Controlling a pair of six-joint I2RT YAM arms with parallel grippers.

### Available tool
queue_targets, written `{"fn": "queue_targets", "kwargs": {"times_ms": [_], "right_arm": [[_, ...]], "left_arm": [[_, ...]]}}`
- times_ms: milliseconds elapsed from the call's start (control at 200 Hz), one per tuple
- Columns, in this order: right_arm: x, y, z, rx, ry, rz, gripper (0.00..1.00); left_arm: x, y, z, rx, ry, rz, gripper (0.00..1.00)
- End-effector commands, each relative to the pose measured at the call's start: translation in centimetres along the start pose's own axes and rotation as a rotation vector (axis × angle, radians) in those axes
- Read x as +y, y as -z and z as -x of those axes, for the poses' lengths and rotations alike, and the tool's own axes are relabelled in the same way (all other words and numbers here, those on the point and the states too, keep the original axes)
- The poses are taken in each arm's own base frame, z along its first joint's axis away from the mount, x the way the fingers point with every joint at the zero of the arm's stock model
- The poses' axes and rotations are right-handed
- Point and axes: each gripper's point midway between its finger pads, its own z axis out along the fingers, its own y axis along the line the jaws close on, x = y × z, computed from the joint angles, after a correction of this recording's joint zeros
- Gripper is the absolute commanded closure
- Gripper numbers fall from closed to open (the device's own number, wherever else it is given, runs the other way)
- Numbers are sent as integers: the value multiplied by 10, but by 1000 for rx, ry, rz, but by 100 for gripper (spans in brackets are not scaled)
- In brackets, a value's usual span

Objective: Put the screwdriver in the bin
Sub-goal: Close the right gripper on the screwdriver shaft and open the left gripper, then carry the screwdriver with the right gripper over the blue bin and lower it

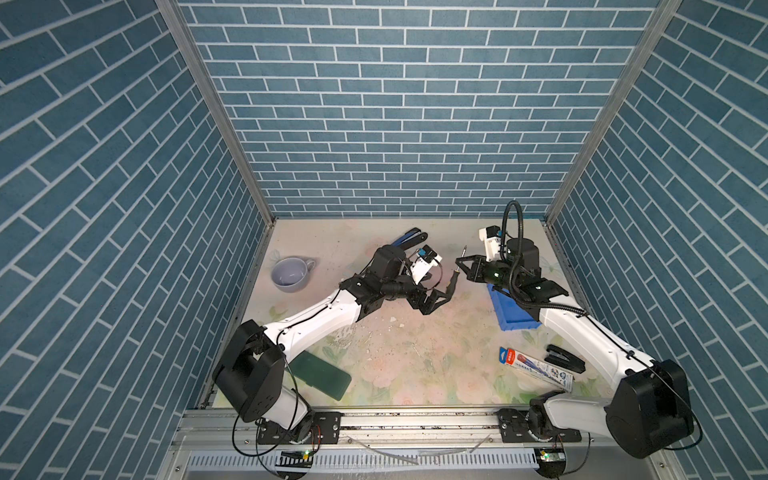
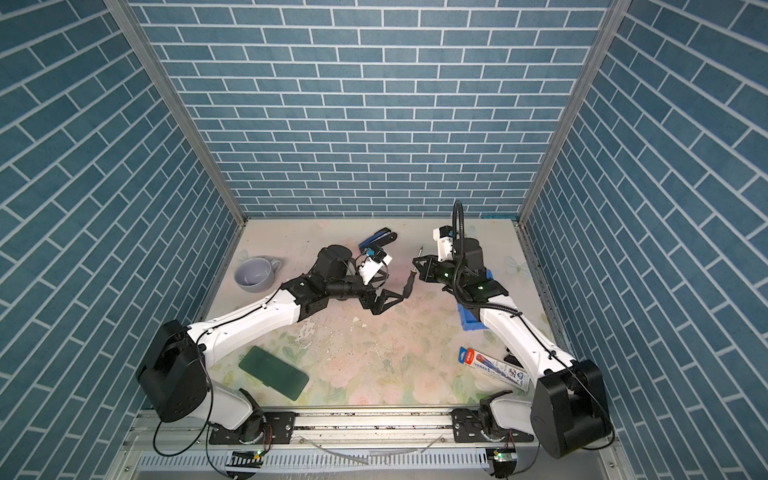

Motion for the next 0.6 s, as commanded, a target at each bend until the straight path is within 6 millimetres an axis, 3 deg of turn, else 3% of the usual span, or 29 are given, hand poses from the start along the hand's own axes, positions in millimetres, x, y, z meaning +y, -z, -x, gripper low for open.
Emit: {"fn": "queue_targets", "kwargs": {"times_ms": [0,110,310,445,595], "right_arm": [[-45,25,-18,159,179,-289,100],[-78,44,-25,265,280,-487,100],[-145,76,-36,497,575,-834,100],[-176,80,-38,620,707,-970,100],[-191,70,-36,642,737,-999,100]], "left_arm": [[-17,-2,20,-45,-105,-7,0],[-33,-12,19,-42,-161,-31,0],[-44,-31,12,-20,-181,-51,0],[-46,-41,10,-15,-189,-50,0],[-46,-46,3,-11,-196,-43,0]]}}
